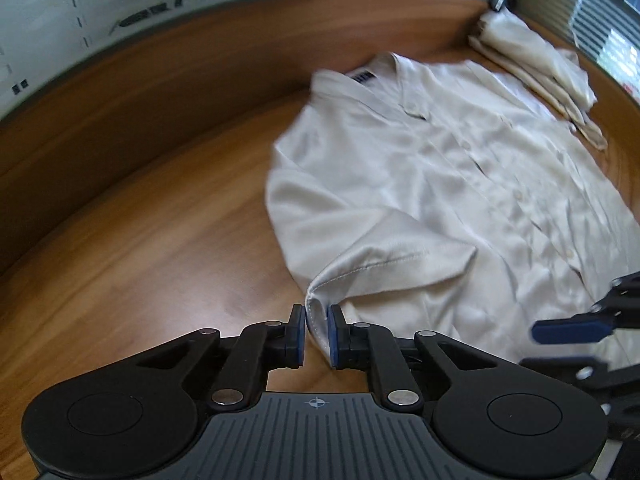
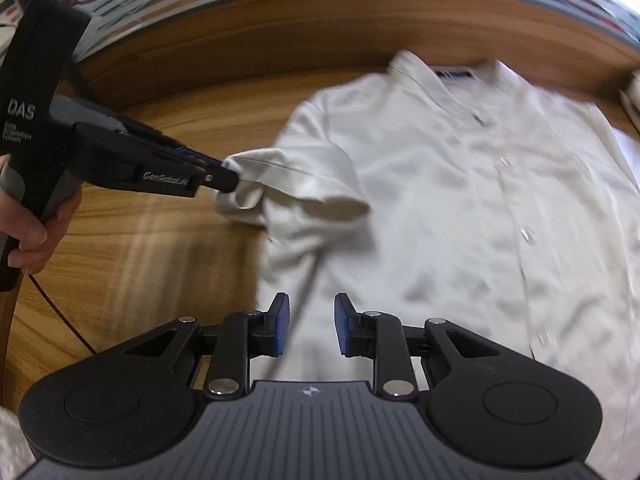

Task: Fold clothes

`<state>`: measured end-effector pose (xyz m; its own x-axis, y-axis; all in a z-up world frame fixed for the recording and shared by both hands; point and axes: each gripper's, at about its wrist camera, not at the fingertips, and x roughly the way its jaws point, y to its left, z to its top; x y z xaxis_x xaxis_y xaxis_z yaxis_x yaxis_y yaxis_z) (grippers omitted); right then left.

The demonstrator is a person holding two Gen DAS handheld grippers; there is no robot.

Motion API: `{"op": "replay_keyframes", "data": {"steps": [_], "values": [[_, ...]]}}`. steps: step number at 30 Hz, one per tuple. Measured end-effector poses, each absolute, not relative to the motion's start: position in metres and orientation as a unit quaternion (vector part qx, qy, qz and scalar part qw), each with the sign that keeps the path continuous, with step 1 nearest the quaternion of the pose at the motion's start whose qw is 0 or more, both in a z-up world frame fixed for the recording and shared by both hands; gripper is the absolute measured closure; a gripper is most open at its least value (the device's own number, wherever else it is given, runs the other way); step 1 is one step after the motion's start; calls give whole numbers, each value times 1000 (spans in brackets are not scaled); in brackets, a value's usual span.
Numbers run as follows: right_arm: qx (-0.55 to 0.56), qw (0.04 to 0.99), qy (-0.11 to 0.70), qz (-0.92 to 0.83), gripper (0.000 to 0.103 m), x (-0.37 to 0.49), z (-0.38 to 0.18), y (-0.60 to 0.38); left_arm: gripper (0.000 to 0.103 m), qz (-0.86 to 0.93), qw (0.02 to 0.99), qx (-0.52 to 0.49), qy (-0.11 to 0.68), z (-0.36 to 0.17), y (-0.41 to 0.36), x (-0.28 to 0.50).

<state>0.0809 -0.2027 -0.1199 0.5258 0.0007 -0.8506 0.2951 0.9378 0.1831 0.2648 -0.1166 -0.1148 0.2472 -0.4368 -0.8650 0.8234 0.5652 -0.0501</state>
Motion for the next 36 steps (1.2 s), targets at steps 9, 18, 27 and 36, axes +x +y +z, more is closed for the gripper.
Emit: {"op": "replay_keyframes", "data": {"steps": [9, 18, 27, 36], "values": [[122, 868, 474, -84, 68, 142, -129, -199, 90, -417, 773, 197, 435, -98, -121, 287], [109, 860, 491, -87, 68, 173, -152, -208, 88, -425, 754, 176, 469, -104, -121, 301], [105, 856, 497, -92, 88, 175, -158, -216, 39, -480, 699, 154, 507, -115, -101, 279], [111, 864, 483, -87, 92, 165, -146, -215, 38, -468, 694, 141, 528, -134, -102, 273]]}}
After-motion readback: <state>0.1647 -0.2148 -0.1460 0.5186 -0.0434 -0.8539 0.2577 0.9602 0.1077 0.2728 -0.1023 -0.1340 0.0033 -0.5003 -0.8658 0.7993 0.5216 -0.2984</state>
